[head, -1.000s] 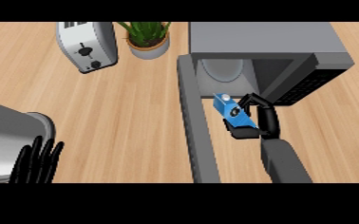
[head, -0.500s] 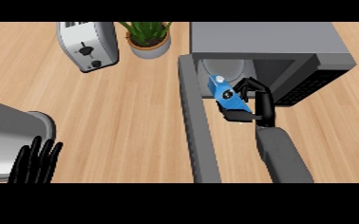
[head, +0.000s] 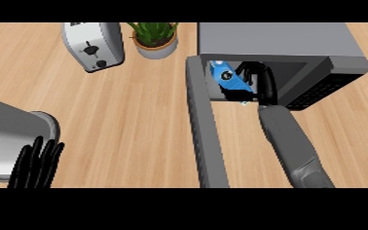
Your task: Pick up the milk, place it into the microwave and close the microwave
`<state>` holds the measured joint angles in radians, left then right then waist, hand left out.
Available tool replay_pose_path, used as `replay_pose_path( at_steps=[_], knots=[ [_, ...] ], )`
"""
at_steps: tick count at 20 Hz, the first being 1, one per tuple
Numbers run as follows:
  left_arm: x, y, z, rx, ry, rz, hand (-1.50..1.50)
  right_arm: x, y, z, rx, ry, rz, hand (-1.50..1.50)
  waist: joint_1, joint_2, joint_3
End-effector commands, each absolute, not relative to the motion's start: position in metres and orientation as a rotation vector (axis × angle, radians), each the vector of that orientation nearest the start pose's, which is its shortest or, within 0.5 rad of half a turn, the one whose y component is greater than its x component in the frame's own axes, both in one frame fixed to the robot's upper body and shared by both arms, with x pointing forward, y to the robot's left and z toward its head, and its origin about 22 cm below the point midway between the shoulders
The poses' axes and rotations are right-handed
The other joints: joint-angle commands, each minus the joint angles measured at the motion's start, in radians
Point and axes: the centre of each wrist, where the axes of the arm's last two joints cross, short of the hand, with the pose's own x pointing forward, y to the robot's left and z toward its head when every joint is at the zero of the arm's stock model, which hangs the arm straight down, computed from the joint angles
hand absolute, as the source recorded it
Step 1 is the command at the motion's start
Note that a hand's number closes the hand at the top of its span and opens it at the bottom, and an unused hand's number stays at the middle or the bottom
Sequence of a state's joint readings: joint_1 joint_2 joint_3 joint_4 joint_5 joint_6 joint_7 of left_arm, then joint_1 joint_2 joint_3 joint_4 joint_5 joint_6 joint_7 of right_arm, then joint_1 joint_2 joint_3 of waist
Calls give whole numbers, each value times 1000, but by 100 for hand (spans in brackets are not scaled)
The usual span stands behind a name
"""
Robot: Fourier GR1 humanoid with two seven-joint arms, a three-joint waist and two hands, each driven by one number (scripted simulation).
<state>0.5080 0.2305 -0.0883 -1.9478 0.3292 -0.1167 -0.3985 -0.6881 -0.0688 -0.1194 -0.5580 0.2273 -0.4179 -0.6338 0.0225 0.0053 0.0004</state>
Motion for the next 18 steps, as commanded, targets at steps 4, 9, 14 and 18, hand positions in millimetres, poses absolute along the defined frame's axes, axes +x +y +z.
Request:
replay_pose_path(
  at_steps=[4, 9, 14, 18],
  knots=[
    [125, 281, 6, -167, -1858, 79, -150, 416, -204, -1, -652, -1797, 363, 150, 16, 6, 0],
    [142, 287, 21, -182, -1879, 65, -150, 421, -210, 1, -758, -1771, 377, 150, 35, 18, 2],
    [136, 300, 13, -101, -1848, -26, -150, 427, -222, 12, -953, -1761, 382, 150, 69, 32, 2],
    [146, 297, 10, -85, -1835, -76, -150, 428, -221, 12, -1052, -1754, 309, 150, 80, 43, 3]
  ],
)
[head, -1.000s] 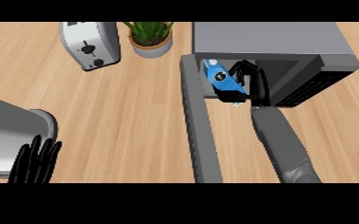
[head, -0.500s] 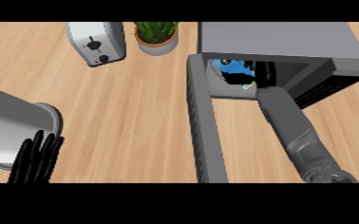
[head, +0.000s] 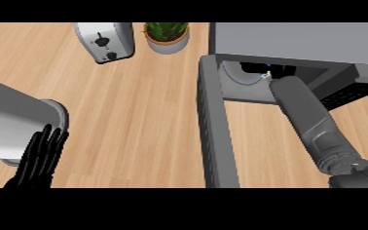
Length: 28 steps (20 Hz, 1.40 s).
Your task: Pick up the milk, place it into the microwave and close the microwave
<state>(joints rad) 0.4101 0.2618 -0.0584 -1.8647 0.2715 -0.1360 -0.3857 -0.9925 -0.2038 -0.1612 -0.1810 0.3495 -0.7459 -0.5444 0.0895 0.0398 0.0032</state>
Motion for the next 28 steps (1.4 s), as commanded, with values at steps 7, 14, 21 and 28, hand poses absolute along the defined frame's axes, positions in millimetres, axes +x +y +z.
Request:
replay_pose_path(
  at_steps=[7, 14, 21, 28],
  knots=[
    [152, 282, 11, -83, -1837, -93, -150, 435, -241, 28, -1110, -1715, 424, -150, 29, 15, 1],
    [146, 271, 11, -114, -1854, -118, -150, 433, -219, 19, -938, -1730, 490, -150, 42, 12, 2],
    [154, 265, 7, -152, -1880, -107, -150, 419, -214, -6, -747, -1811, 438, -150, 13, 7, 2],
    [156, 248, 14, -183, -1862, -123, -150, 413, -225, -14, -632, -1814, 335, -150, -8, -3, 2]
  ],
)
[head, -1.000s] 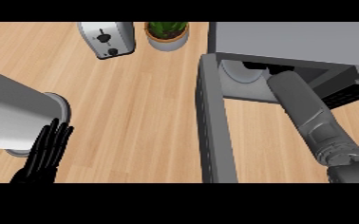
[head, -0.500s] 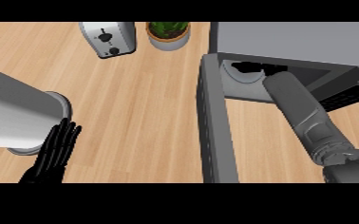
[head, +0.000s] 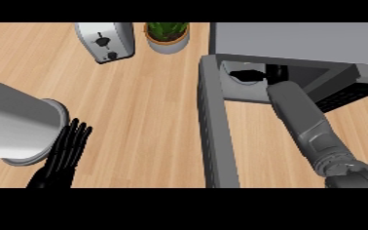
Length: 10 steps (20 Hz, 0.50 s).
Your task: Pick up the milk, place it into the microwave and close the microwave
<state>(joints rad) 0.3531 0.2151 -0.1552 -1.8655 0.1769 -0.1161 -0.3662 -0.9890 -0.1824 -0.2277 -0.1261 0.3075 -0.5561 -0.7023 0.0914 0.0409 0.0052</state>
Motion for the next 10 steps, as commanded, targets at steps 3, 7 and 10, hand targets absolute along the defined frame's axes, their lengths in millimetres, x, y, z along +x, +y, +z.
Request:
replay_pose_path(
  at_steps=[3, 7, 10],
  knots=[
    [152, 252, 5, -164, -1870, -118, -150, 398, -231, -36, -590, -1813, 279, -150, -19, -9, -1],
    [149, 245, 15, -206, -1875, -147, -150, 387, -246, -48, -534, -1813, 207, -150, -29, -16, -1],
    [162, 227, 16, -202, -1877, -150, -150, 379, -245, -58, -492, -1815, 227, -150, -43, -20, -2]
  ],
)
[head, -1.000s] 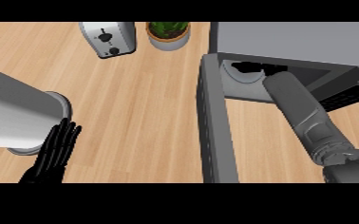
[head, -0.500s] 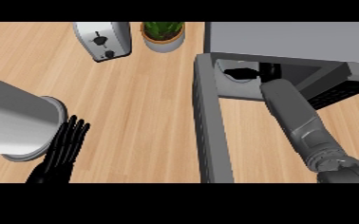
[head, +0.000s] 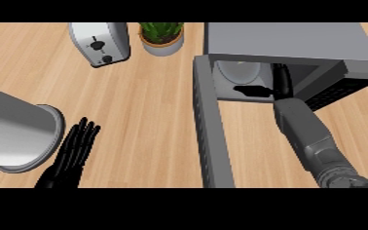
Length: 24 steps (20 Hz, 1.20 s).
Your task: Pick up the milk, place it into the microwave and close the microwave
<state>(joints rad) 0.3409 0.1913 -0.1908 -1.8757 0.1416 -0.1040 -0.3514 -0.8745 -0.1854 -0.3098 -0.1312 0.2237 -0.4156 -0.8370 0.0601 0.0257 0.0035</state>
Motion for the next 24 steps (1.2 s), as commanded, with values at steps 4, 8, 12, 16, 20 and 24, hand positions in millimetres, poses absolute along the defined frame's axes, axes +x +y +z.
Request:
replay_pose_path(
  at_steps=[4, 8, 12, 16, 20, 24],
  knots=[
    [151, 237, 9, -197, -1850, -150, -150, 361, -252, -78, -344, -1815, 192, -150, -24, -13, -1],
    [151, 219, 6, -199, -1858, -153, -150, 343, -253, -97, -251, -1811, 177, -150, -31, -16, -2],
    [154, 212, 19, -180, -1879, -158, -150, 331, -262, -106, -202, -1809, 158, -150, -48, -23, -2],
    [157, 212, 13, -216, -1840, -146, -150, 302, -273, -128, -77, -1821, 74, -150, -60, -27, -3],
    [167, 215, 17, -353, -1799, -183, -150, 292, -277, -134, 34, -1858, -23, -150, -61, -25, -3],
    [170, 226, 25, -284, -1773, -275, 150, 257, -286, -152, 99, -1848, -52, -150, -82, -35, -5]
  ],
)
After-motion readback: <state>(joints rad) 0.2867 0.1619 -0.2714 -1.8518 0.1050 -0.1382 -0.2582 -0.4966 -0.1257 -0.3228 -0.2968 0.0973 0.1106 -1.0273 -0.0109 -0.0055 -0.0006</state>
